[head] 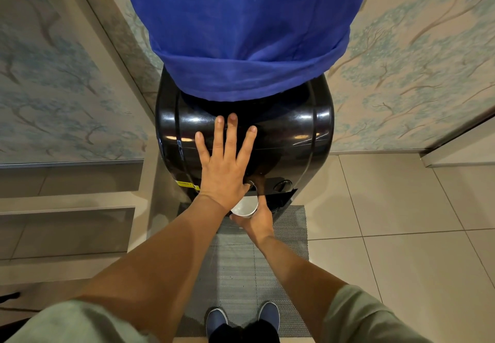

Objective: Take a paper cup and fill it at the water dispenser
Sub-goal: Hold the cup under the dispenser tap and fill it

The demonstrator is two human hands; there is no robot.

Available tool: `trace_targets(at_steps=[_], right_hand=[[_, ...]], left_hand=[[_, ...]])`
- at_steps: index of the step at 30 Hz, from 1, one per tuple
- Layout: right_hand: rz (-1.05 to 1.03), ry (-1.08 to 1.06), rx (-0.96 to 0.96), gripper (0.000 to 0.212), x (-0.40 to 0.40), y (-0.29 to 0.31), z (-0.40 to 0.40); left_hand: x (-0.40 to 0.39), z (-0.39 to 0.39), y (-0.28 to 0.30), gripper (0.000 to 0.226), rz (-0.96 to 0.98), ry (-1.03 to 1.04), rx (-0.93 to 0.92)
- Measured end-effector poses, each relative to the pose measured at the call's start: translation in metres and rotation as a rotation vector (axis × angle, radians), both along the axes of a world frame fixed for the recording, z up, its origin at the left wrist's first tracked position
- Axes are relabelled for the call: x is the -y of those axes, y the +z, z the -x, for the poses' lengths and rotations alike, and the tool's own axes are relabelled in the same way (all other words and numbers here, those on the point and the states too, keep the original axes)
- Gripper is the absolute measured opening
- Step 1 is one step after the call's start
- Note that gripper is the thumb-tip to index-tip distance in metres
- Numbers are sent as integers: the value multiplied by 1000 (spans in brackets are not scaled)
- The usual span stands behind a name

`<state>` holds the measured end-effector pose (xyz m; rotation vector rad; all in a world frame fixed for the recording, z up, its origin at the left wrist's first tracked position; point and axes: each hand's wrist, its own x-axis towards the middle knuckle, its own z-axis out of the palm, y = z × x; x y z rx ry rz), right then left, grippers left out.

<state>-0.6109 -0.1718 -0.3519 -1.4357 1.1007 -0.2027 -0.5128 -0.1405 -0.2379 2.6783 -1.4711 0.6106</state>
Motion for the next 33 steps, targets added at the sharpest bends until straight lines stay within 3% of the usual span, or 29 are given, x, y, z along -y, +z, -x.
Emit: trace_targets(at_steps=[5,11,15,18,23,28,33], right_hand=[[-13,8,-9,75,1,-2,0],[15,32,-18,87,0,-1,-1],[0,25,-33,62,1,-5,1],[24,61,-61,56,0,-6,4],[139,171,-82,63,-7,-5,18],[60,94,-54,74,-18,11,31],[121,137,3,79,-26,35,55]], left_hand=[[0,0,0,135,4,5,-1],[0,-1,-1,135,-2,2,-1],[0,-1,-1,134,-18,-7,-33],[-1,-1,2,138,-48,-2,-92],[-7,0,10,145,-146,2,-232],[-13,1,19,137,-177,-20,-295],[-24,-5,31,129,-194,-94,-294]])
